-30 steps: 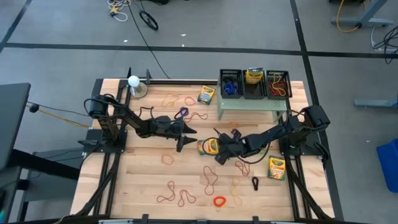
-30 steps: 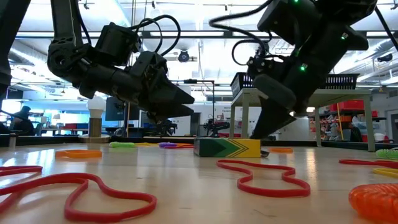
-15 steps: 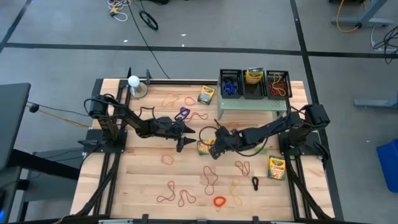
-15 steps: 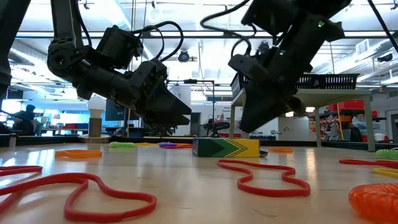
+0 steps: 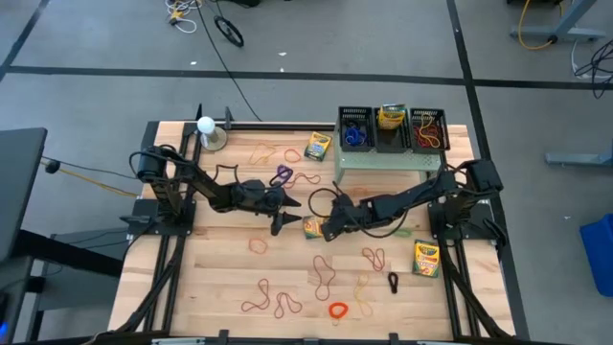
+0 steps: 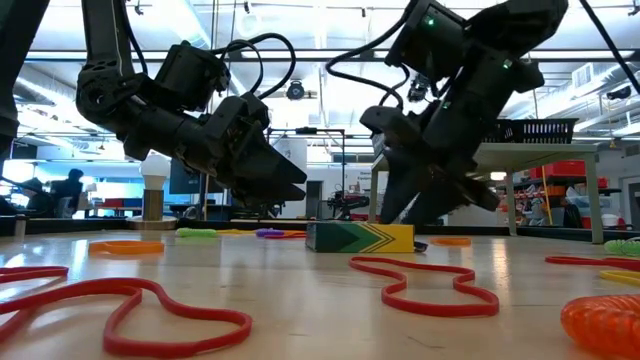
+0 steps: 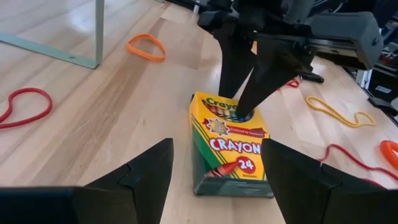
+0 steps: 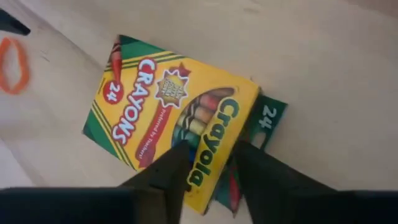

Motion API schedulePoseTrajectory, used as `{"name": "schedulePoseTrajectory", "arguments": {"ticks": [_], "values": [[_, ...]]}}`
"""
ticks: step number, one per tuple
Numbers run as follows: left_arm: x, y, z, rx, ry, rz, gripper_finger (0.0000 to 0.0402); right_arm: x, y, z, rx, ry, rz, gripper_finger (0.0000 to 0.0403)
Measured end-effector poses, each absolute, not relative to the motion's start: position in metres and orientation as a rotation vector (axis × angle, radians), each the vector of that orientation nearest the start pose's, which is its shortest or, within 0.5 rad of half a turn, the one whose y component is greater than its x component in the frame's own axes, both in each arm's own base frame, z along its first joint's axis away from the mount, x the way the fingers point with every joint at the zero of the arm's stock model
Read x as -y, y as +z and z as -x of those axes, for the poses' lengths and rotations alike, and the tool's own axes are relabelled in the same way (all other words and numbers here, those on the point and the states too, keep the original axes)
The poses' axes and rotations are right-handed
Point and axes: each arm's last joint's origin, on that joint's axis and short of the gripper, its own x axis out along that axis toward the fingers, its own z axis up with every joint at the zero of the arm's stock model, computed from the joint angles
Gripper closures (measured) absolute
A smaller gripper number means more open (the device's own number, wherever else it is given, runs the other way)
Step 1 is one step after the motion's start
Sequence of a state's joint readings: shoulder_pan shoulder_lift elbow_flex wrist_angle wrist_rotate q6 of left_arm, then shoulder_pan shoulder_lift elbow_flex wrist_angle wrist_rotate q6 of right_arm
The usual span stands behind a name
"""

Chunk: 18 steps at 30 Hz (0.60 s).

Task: Pick & Place Office Desk Supplies
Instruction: Put the middle yellow crayon box into the middle black basket on the shelf

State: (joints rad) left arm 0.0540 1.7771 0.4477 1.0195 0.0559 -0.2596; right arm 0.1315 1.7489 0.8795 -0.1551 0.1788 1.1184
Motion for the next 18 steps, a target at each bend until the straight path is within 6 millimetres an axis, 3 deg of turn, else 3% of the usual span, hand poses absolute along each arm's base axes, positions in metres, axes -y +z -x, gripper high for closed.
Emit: {"name": "schedulePoseTrajectory", "arguments": {"ticks": [7,18], "values": [[-0.014,0.109,-0.283,-0.306,0.050,0.275,0.0152,-0.035,0.137,-0.319,-0.843,-0.551,-0.721,0.0393],[-0.022,0.109,-0.282,-0.300,0.059,0.333,0.0152,-0.042,0.162,-0.313,-0.804,-0.437,-0.361,0.0400]]}}
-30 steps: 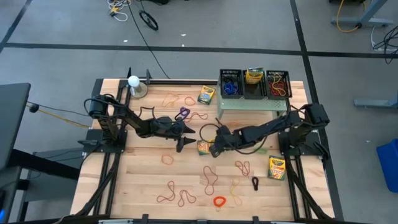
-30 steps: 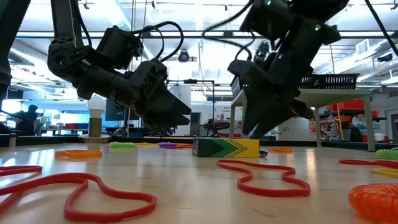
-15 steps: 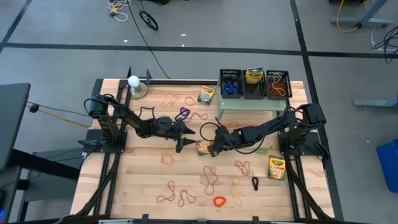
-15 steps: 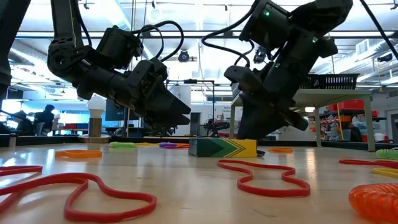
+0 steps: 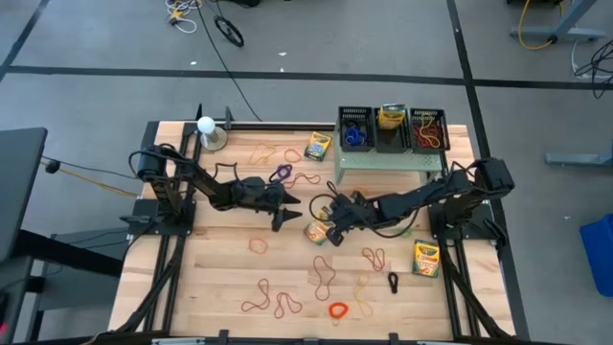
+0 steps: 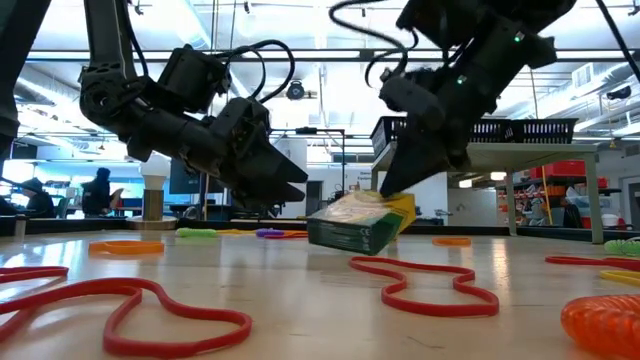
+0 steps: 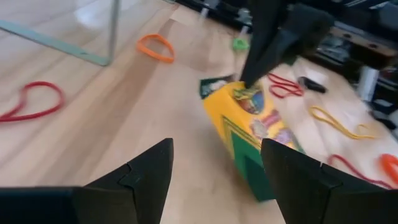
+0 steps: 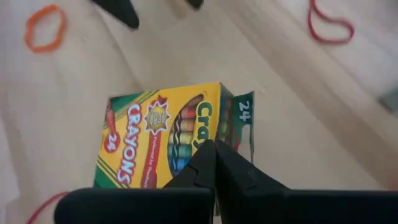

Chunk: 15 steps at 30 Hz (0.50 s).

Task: Pick & Place Office Desk Supplies
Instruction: Put the middle yellow crayon box into the middle black basket on the shelf

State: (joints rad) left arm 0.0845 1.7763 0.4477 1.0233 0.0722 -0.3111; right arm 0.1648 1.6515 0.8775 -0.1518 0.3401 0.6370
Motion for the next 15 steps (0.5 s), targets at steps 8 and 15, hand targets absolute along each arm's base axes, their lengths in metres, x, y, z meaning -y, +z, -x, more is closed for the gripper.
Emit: {"name": "schedulePoseTrajectory", "arguments": {"ticks": [8,15], "values": [[-0.020,0.110,-0.287,-0.290,0.031,0.379,0.0151,-0.057,0.174,-0.314,-0.757,-0.434,-0.099,0.0401],[-0.018,0.099,-0.308,-0.295,0.011,0.403,0.0151,-0.073,0.177,-0.311,-0.727,-0.426,0.079,0.0402]]}}
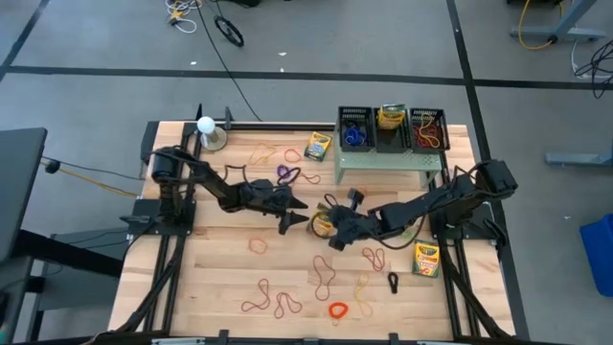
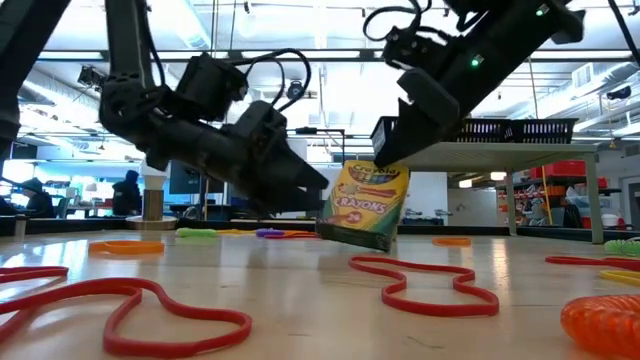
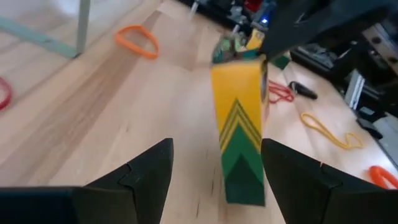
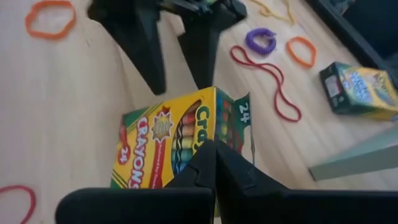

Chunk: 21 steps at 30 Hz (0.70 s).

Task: Pick & Place Office Desk Supplies
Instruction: Put the middle yellow crayon box into the middle black basket on the shelf

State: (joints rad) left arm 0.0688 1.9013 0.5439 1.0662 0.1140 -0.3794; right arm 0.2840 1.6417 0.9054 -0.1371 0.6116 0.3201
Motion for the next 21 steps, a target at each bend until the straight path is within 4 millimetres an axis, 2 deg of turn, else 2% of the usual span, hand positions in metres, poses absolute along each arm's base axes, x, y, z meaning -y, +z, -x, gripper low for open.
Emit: {"name": "schedulePoseTrajectory", "arguments": {"ticks": [14,17,21], "values": [[-0.005,0.079,-0.342,-0.206,-0.095,0.379,0.0155,-0.084,0.179,-0.309,-0.691,-0.442,0.132,0.0403],[-0.001,0.078,-0.344,-0.204,-0.108,0.344,0.0170,-0.087,0.179,-0.308,-0.683,-0.442,0.140,0.0403],[0.002,0.078,-0.344,-0.197,-0.104,0.301,0.0216,-0.092,0.179,-0.307,-0.678,-0.431,0.135,0.0403]]}}
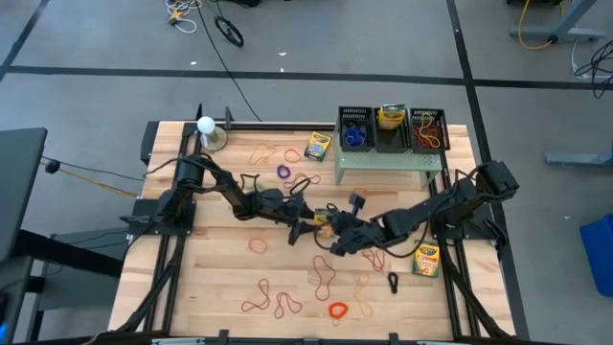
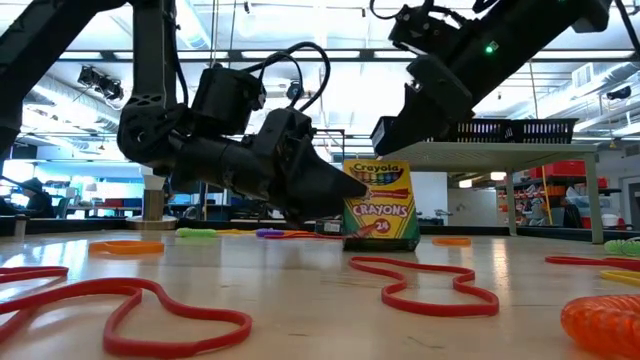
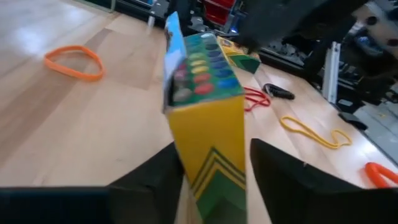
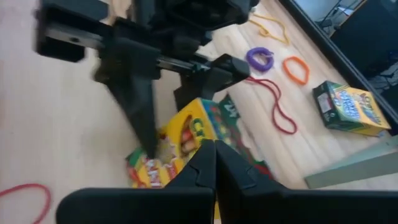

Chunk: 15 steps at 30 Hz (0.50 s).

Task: Pick & Place Office Desk Supplies
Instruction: Put the middle yellow crayon box into the middle black basket on the shelf

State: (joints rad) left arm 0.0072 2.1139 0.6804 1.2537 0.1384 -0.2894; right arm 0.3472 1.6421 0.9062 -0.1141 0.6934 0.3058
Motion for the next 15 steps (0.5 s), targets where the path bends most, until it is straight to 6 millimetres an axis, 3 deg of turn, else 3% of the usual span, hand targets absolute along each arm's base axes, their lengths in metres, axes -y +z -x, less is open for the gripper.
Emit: {"name": "schedulePoseTrajectory", "arguments": {"ticks": [7,15], "values": [[0.001,0.078,-0.344,-0.189,-0.080,0.267,0.0299,-0.095,0.180,-0.306,-0.659,-0.443,0.042,0.0358],[0.006,0.078,-0.344,-0.186,-0.087,0.207,0.0284,-0.083,0.230,-0.302,-0.639,-0.389,-0.127,0.0237]]}}
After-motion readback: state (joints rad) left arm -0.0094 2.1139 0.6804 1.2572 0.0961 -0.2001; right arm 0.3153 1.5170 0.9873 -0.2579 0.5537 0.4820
